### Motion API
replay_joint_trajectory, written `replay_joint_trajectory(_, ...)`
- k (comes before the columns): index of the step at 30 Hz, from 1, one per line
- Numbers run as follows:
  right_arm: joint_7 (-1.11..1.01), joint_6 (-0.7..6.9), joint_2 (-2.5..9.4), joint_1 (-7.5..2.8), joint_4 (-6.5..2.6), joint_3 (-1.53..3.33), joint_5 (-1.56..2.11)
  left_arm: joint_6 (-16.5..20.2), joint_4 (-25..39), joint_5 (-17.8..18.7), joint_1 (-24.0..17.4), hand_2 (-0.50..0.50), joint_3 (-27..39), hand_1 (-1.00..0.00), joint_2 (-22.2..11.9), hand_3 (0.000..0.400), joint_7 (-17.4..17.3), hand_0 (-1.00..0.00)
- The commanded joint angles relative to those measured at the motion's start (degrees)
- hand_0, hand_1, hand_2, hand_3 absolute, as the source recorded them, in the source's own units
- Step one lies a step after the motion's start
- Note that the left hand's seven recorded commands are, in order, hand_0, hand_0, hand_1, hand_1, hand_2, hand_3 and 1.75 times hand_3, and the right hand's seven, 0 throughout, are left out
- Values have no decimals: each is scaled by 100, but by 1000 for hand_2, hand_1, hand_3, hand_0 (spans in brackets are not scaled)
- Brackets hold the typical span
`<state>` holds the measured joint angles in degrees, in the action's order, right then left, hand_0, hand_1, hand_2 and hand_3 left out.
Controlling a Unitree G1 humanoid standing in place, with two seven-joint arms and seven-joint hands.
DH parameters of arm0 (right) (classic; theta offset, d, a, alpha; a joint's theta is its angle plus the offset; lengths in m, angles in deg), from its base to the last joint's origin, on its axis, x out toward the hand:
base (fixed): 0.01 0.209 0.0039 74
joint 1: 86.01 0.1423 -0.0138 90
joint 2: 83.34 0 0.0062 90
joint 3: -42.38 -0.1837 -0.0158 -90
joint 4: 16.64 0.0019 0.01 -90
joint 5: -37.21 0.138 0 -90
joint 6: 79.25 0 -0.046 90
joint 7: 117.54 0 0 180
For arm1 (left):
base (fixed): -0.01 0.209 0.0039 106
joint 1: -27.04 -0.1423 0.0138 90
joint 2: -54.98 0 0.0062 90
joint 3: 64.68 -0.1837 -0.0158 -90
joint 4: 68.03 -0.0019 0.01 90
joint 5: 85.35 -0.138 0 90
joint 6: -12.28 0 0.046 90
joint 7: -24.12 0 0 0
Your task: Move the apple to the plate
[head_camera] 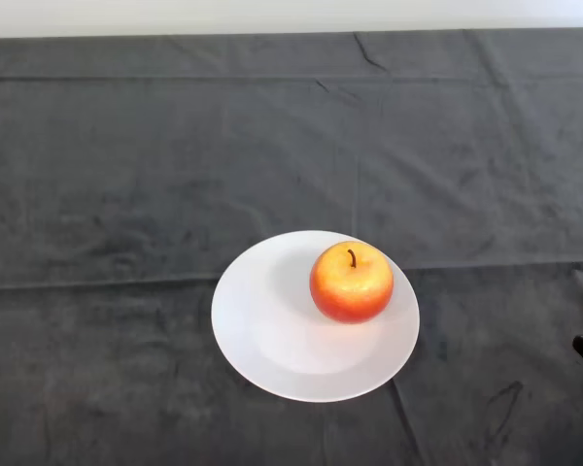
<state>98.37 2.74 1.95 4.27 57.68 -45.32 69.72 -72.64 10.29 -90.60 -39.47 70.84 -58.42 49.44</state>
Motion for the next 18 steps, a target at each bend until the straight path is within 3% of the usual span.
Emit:
replay_joint_trajectory(1,-11,134,124,-108,-196,59,185,-91,-143,118,-33,0,-169,0,-410,0,31,0)
replay_joint_trajectory(18,-11,135,125,-108,-196,57,184,-56,-112,182,-51,0,-201,0,-395,0,-4,0)
